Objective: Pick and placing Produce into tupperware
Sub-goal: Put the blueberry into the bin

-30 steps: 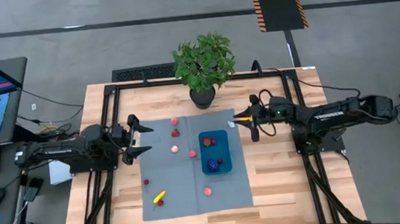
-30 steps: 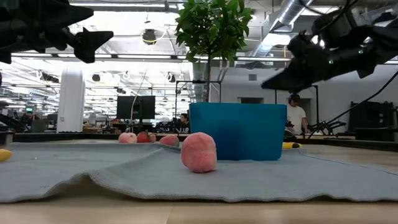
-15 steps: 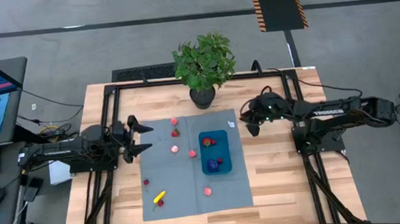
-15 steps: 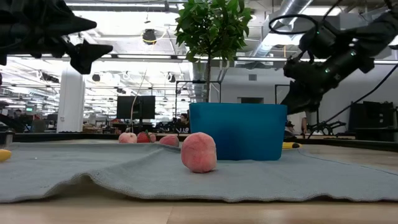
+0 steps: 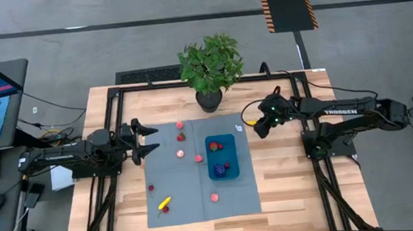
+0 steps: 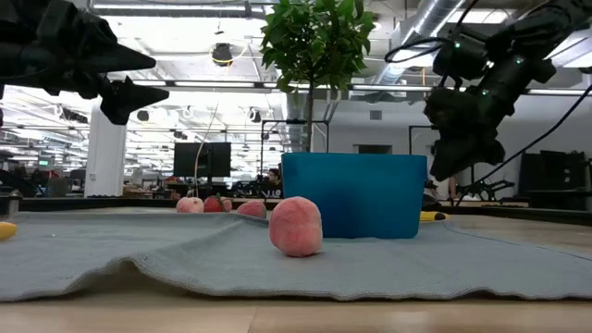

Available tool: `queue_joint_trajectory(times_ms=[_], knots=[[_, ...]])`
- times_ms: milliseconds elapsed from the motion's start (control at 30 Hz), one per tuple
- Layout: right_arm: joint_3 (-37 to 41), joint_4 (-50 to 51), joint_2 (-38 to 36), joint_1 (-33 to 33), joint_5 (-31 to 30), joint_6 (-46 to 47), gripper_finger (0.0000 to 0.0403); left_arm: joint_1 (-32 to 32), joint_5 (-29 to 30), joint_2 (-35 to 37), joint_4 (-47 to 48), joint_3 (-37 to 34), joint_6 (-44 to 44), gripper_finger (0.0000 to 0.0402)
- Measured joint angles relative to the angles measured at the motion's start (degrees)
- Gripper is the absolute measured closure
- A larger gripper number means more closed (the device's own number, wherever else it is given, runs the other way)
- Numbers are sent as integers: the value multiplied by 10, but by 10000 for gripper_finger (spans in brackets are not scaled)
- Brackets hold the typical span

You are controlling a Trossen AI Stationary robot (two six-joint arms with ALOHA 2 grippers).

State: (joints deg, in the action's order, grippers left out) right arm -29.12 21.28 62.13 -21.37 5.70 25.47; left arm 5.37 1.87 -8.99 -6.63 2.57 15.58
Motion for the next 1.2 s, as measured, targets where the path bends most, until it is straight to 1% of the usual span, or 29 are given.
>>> queue_joint_trajectory(times_ms=[167,300,433,567,667,867,1200], knots=[[0,32,1,0,-14,15,253,0,-9,0,-3,0,7,86],[0,19,15,14,-33,31,242,0,-10,0,-5,0,7,86],[0,0,47,35,-35,44,234,0,-10,0,-8,0,7,86],[0,-5,85,51,-55,46,226,0,-12,0,-8,0,11,86],[0,-11,105,52,-61,44,225,0,-12,0,-8,0,11,86],[0,-56,132,53,-62,42,227,0,-12,0,-8,0,12,86],[0,-59,170,53,-72,36,229,0,-12,0,-9,0,12,86]])
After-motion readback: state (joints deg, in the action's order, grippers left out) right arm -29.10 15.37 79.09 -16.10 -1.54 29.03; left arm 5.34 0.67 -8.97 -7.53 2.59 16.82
